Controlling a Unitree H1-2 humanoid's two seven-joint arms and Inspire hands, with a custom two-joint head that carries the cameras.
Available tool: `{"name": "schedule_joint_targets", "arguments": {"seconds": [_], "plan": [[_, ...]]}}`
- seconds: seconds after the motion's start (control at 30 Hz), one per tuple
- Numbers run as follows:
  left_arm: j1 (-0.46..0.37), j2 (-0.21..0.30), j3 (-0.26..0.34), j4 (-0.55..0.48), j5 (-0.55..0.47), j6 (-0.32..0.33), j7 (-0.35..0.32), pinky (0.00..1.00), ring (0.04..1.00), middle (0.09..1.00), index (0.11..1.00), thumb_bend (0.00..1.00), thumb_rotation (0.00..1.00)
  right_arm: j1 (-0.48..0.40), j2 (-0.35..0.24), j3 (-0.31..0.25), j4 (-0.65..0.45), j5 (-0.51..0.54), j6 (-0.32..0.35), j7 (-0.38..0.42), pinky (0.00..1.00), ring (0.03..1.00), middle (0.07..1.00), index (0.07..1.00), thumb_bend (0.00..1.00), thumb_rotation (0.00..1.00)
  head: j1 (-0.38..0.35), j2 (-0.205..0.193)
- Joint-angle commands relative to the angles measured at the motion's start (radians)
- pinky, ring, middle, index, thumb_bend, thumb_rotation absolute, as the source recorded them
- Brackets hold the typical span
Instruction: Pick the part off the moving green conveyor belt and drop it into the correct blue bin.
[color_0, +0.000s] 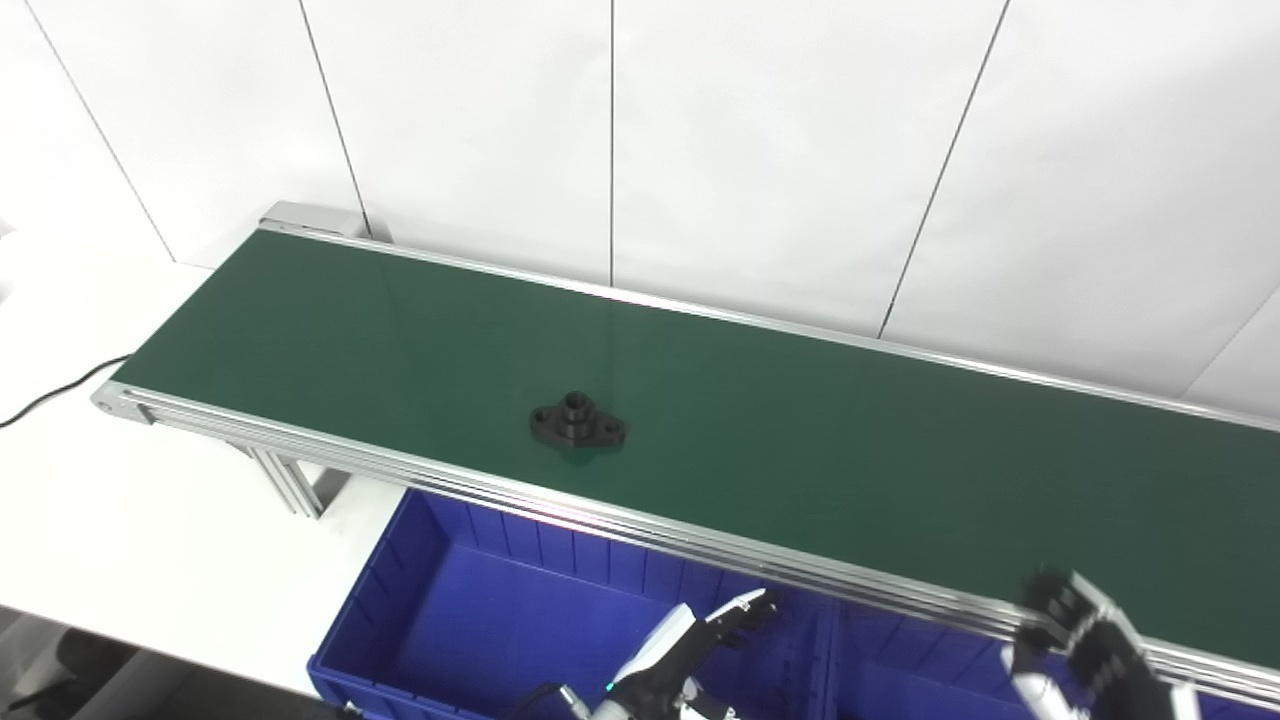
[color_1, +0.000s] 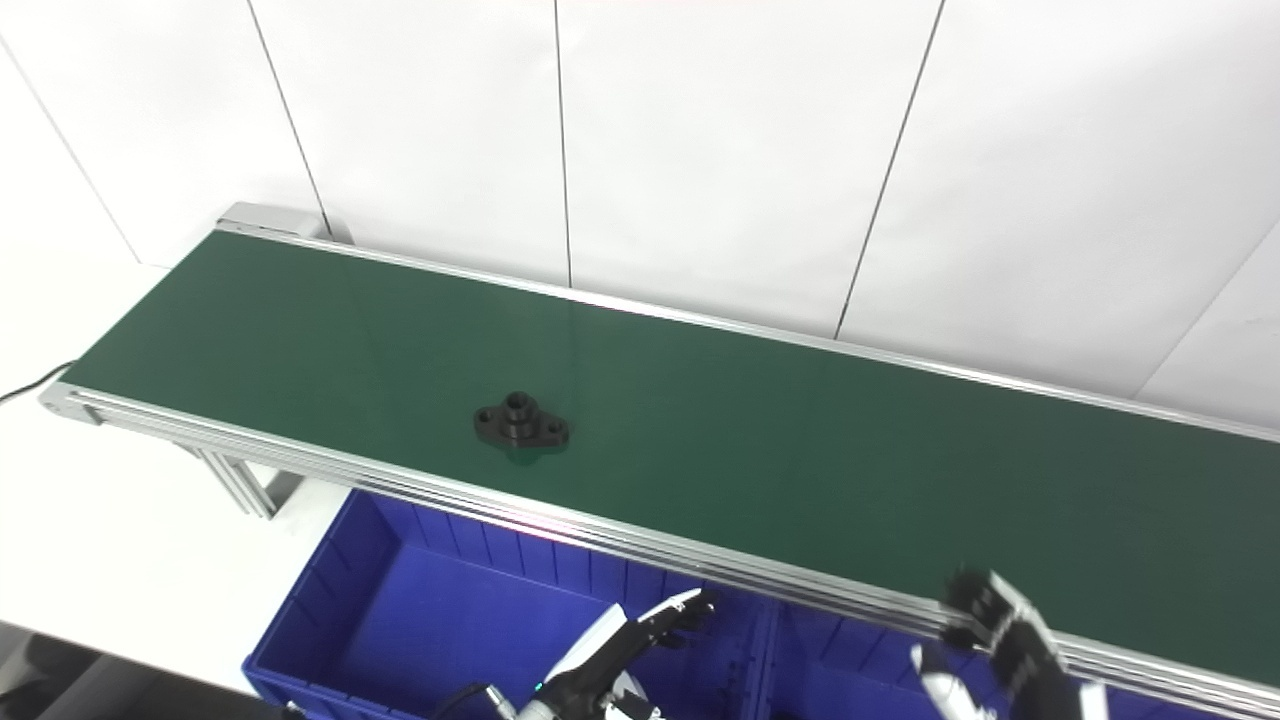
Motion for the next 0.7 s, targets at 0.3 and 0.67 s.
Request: {"name": "schedule_joint_targets", "arguments": {"seconds": [0.3,0.67], "plan": [[0.006,0.089,0.022,-0.146,-0.062,-0.034,-0.079,0.83,0.893,0.919,0.929,0.69,0.31,-0.177,0.050,0.062,-0.149,-0.214,0.138,0.019,0.68,0.743,0.769,0.790,0.68,0.38,-0.273,0.056],[0.016,0.147,0.054,-0.217,-0.154,-0.042,-0.203,0.82,0.881,0.909,0.912,0.72,0.34,-0.353,0.066,0.125,-0.017,-0.349,0.317,0.026,0.72,0.761,0.773,0.794,0.75,0.37,-0.390,0.080]]}}
